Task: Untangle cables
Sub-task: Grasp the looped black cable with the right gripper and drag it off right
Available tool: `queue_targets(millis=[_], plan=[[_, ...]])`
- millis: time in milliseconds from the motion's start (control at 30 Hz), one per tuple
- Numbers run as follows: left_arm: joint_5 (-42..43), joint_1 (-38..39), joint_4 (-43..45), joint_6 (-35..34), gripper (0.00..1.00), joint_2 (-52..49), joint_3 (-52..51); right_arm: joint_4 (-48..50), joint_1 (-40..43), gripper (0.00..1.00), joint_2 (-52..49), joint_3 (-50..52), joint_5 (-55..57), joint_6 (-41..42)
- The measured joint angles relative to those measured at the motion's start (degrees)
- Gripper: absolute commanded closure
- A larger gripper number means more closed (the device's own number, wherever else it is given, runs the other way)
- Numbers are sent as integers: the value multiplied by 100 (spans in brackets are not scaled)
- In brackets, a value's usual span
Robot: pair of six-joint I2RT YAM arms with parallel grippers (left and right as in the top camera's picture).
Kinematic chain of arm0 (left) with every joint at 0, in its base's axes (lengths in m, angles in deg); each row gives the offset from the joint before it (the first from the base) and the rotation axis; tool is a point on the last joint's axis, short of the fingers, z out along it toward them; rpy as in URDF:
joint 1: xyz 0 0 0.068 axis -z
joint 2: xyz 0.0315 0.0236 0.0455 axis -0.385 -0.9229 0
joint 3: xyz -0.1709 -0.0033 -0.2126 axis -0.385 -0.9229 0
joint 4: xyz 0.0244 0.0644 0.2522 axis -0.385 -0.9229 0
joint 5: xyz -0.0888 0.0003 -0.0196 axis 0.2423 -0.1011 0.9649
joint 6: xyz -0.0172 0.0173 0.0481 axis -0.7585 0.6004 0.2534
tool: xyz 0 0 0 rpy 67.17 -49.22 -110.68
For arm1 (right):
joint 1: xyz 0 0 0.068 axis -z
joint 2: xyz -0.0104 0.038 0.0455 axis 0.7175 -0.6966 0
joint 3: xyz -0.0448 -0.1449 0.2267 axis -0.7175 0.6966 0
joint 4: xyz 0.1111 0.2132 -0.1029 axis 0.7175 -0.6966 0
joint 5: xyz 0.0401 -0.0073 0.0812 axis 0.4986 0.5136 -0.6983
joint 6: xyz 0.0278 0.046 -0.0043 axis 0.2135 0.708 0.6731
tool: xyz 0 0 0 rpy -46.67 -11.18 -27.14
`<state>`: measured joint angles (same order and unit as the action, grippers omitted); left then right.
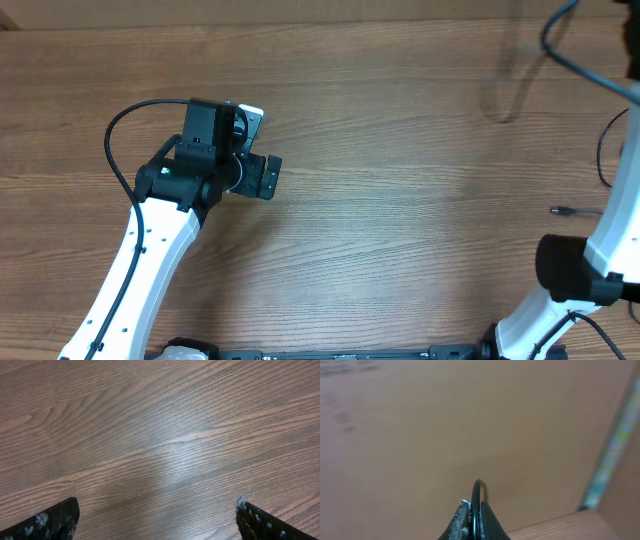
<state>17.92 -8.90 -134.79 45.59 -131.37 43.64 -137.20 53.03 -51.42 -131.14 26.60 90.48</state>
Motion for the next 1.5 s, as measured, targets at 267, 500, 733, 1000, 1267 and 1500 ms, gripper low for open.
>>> queue_targets(millis=[267, 500, 733, 1000, 1267, 1500], plan=[[0, 0, 0, 0, 0, 0, 0, 481, 1034, 96, -437, 0, 35, 2], [0, 0, 0, 0, 0, 0, 0, 459, 1399, 96, -1340, -2, 66, 2], [0, 0, 0, 0, 1, 0, 0, -9, 1416, 96, -2444, 2, 72, 2], [0, 0, 0, 0, 0, 0, 0, -549, 1517, 0, -3053, 4, 111, 20], [0, 0, 0, 0, 0, 0, 0, -848, 1768, 0, -3130, 4, 79, 2], [0, 0, 0, 0, 0, 0, 0, -1394, 1779, 0, -3132, 4, -50, 0]])
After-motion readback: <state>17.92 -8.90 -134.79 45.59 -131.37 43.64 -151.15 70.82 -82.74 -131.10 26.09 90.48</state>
